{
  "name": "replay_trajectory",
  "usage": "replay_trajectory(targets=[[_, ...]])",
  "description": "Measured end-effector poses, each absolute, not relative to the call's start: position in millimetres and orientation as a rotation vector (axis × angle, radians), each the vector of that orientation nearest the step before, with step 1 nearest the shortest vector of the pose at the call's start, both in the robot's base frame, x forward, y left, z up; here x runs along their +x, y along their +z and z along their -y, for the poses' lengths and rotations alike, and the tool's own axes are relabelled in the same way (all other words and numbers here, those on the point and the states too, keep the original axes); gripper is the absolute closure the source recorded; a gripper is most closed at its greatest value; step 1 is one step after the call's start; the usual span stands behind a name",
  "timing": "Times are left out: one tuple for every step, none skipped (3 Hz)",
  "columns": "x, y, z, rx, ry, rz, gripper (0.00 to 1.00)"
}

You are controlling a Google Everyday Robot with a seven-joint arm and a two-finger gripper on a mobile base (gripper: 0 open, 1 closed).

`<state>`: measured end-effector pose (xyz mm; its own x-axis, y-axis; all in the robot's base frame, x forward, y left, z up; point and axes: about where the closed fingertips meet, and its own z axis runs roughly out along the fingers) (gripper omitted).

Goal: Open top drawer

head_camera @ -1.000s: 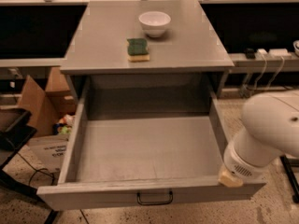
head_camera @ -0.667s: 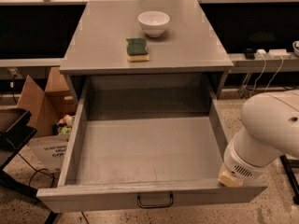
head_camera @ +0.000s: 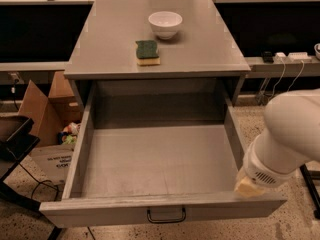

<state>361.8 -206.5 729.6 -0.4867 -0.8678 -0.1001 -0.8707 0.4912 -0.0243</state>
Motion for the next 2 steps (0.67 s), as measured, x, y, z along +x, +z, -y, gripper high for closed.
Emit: replay_trajectory(targets=[[362.2,808.3,218.3,-1.525,-0.133,-2.55,0.04],[363.5,826.0,216.0,-1.517,-0.167,-2.526,0.0]])
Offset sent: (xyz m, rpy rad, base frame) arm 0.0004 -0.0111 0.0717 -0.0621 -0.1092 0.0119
